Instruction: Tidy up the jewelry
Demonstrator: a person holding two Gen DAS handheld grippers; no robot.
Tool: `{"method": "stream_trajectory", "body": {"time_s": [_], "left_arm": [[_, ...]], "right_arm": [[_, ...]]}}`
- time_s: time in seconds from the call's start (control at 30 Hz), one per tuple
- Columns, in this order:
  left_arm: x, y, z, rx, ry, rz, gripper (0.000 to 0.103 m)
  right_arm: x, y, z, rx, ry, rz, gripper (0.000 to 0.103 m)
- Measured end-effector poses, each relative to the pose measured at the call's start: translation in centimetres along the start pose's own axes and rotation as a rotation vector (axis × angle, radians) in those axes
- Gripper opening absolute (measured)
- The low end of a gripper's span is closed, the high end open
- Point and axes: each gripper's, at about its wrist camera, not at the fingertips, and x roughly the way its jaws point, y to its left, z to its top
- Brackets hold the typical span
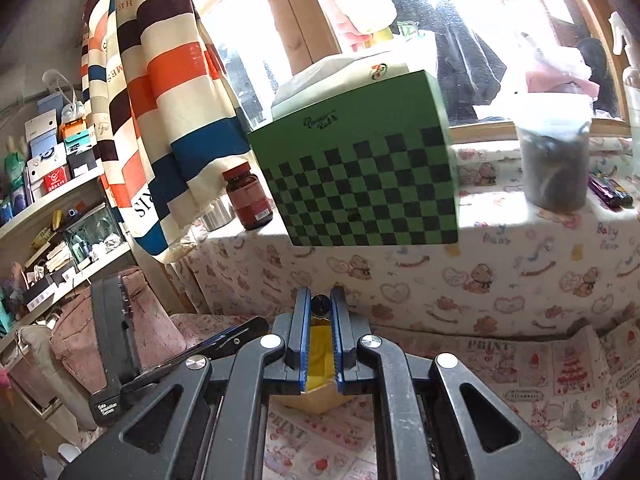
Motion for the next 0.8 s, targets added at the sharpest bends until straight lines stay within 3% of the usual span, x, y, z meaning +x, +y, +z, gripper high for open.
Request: {"method": "stream_trajectory", "body": {"time_s": [0.2, 0.3, 0.43, 0.47, 0.53, 0.57, 0.73, 0.8], "left_arm": [[-4.9, 0.1, 1.6, -0.009, -0.161, 0.062, 0.055], [-6.9, 0.6, 1.9, -0.055, -0.223, 0.056, 0.056], [-8.4, 0.6, 2.4, -0.04, -0.288, 0.08, 0.06], [-8.4, 0.6, 2.4, -0.039, -0.286, 0.077, 0.062], [-8.3, 0.6, 2.4, -0.044, -0.272, 0.063, 0.064], [-8.2, 0.5, 2.4, -0.043, -0.267, 0.063, 0.068], [-7.9, -0.9, 1.8, 0.003, -0.268, 0.089, 0.09], [-7.9, -1.7, 1.6, 0.032, -0.267, 0.111, 0.097]], "right_arm": [[4.1, 0.8, 0.1, 0.033, 0.055, 0.032, 0.011], [5.7, 1.1, -0.2, 0.029, 0.064, 0.032, 0.011], [7.4, 1.7, -0.5, 0.019, 0.12, 0.046, 0.011], [7.4, 1.8, -0.5, 0.011, 0.13, 0.045, 0.016], [7.0, 1.8, -0.6, 0.001, 0.125, 0.024, 0.045], [6.3, 1.6, -0.7, -0.002, 0.1, 0.009, 0.067], [2.3, 0.4, -0.8, -0.062, 0.046, -0.069, 0.077], [0.1, -0.5, -0.9, -0.077, 0.0, -0.112, 0.09]]}}
